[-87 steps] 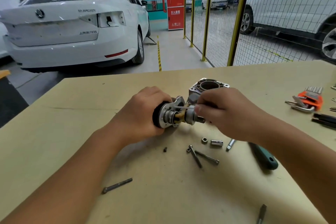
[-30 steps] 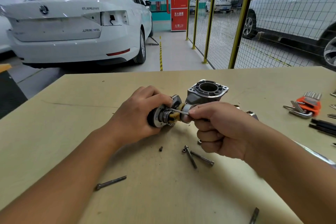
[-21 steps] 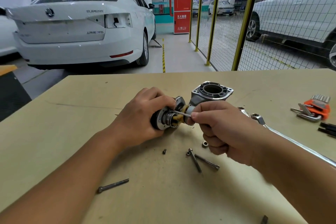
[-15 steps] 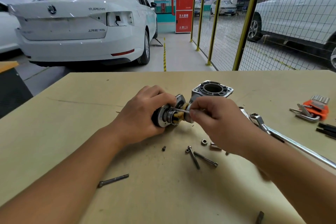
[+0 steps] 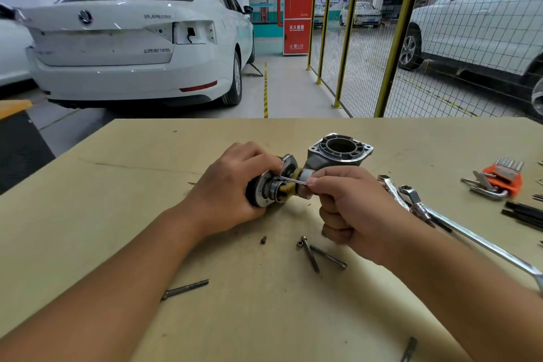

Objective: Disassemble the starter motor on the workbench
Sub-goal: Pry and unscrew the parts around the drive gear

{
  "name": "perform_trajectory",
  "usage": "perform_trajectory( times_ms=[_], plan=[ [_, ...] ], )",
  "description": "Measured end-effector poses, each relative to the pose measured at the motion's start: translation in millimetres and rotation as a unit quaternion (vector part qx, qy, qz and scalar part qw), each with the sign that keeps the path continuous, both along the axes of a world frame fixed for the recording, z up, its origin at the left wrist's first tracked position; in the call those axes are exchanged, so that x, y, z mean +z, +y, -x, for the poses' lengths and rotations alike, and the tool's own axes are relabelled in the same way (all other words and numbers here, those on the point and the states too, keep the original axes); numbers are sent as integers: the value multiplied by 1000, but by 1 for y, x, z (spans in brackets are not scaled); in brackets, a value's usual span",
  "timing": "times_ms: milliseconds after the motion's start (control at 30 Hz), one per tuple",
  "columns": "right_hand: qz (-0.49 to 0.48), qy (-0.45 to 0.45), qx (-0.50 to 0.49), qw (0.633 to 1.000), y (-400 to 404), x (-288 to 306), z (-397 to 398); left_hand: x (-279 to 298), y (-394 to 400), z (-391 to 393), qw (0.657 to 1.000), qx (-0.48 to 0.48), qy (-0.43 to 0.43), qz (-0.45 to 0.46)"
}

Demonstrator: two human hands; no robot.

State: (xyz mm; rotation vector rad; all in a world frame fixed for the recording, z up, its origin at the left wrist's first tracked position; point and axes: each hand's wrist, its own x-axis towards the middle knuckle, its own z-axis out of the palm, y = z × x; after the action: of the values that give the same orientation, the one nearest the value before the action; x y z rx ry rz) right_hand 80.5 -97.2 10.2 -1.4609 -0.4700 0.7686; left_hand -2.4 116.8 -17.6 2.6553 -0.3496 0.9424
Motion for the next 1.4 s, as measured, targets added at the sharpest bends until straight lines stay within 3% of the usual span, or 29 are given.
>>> perform_trajectory(
  times_ms=[333, 400, 467, 567, 633, 733, 833, 933, 1000, 1067, 1133, 1233, 1400],
  plan=[
    [67, -201, -18, 977, 1, 0, -1, 3, -1, 0, 998, 10, 12, -63],
    [77, -190, -24, 978, 0, 1, -1, 5, -5, 1, 995, 15, 15, -102],
    [75, -120, 5, 990, -1, 5, 0, 5, -7, 1, 991, 23, 21, -128],
    [44, 12, 109, 993, -7, 11, -3, 4, -9, -1, 992, 25, 30, -118],
    [37, 40, 129, 990, -9, 14, -4, 3, -9, -2, 993, 25, 35, -110],
    [58, 37, 108, 992, -4, 8, 2, 1, -10, -2, 994, 26, 35, -97],
    [135, -74, 116, 981, 0, 1, 14, 0, -11, -3, 996, 28, 38, -82],
    [190, -286, 112, 932, 2, 0, 25, 0, -12, -4, 996, 35, 41, -77],
    [202, -469, 109, 853, 3, -2, 34, -2, -13, -4, 996, 37, 38, -72],
    [200, -573, 145, 782, 3, -2, 49, -2, -14, -4, 996, 36, 33, -70],
    [207, -590, 230, 746, 2, -2, 64, -3, -12, -5, 996, 40, 27, -70],
    [248, -541, 323, 735, -1, 2, 74, -4, -10, -5, 996, 42, 27, -69],
    [280, -542, 322, 724, -2, 12, 72, -4, -12, -2, 997, 40, 7, -59]
  ],
)
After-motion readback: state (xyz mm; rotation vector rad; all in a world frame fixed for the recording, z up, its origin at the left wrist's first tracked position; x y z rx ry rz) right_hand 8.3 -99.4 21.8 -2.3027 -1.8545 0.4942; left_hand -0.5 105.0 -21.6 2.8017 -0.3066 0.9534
